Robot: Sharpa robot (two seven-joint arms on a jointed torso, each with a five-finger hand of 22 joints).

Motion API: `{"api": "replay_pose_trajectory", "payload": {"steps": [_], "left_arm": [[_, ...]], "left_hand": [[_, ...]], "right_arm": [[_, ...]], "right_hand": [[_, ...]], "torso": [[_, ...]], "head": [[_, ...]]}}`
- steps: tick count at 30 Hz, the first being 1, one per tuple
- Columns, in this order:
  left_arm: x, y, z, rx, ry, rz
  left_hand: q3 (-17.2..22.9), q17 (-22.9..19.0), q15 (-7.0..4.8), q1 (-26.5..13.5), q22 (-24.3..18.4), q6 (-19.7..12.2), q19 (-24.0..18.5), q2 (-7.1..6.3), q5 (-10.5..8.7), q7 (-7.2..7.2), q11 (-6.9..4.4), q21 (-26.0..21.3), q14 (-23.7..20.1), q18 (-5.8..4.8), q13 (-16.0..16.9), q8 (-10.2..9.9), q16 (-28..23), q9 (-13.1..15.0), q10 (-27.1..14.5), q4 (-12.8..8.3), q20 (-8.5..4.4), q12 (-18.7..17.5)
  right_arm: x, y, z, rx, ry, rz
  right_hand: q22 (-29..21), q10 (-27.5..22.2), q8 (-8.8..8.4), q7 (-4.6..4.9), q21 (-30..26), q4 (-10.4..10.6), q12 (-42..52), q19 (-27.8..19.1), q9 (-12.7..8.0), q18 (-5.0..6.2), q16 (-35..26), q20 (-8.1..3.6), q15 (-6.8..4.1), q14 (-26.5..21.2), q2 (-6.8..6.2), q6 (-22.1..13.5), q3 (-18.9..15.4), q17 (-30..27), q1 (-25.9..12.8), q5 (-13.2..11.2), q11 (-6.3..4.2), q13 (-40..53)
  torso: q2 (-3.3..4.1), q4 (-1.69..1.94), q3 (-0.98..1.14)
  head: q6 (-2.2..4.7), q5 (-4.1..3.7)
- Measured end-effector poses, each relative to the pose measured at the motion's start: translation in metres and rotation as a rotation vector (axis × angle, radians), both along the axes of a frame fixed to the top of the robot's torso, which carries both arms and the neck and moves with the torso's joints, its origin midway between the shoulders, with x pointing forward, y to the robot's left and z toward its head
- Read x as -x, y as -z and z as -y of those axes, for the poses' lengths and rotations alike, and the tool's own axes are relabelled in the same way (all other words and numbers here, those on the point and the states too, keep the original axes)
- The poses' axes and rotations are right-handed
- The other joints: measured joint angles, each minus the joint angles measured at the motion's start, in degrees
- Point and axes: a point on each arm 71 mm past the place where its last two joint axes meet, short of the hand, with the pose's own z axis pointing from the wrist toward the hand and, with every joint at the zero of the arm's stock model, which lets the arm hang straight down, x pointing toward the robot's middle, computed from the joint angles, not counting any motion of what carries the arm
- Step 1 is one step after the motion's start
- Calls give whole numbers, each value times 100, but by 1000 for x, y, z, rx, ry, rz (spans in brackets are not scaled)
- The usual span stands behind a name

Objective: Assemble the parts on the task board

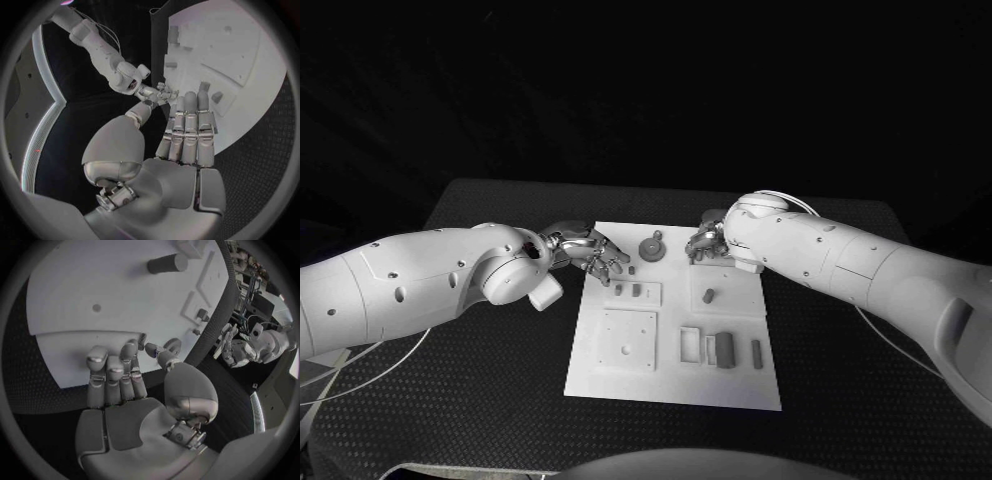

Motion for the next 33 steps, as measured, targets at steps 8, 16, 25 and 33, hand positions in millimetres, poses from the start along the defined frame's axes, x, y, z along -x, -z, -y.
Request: {"api": "replay_pose_trajectory", "payload": {"steps": [8,16,25,33], "left_arm": [[-1,0,2,0,5,-1],[-1,0,3,0,8,-3],[-1,1,4,-1,11,-5],[-1,1,4,-1,12,-6]], "left_hand": [[0,2,0,0,0,0,0,0,0,0,0,0,0,0,0,0,0,0,0,0,0,0],[0,5,0,0,-1,0,0,0,0,0,0,0,0,0,0,0,0,0,0,0,0,0],[0,4,0,0,-1,0,0,0,0,0,0,0,0,0,0,0,0,0,0,0,0,0],[0,7,0,0,-1,0,0,0,0,0,0,0,0,0,0,0,0,0,0,0,0,0]], "right_arm": [[0,1,-3,18,-8,9],[-1,4,-8,42,-22,27],[-1,5,-11,52,-25,46],[-1,5,-12,60,-36,55]], "right_hand": [[0,-26,20,0,0,-4,0,-23,559,5,-32,23,9,7,-143,0,4,12,6,0,26,-14],[0,-32,10,0,0,-112,-1,-33,1112,8,-37,33,34,-16,-367,0,45,43,96,-22,32,-14],[0,-32,33,-2,1,-220,38,-33,1112,7,-38,33,40,-28,-216,23,29,53,253,-22,32,-20],[0,-32,87,-3,1,-412,38,-33,1113,8,-38,34,42,-30,-5,24,127,59,508,-23,32,-48]], "torso": [[0,3,-4],[-1,2,-6],[-1,2,-6],[-1,-1,-4]], "head": [[-14,-2],[-16,-9],[-16,-19],[-20,-19]]}}
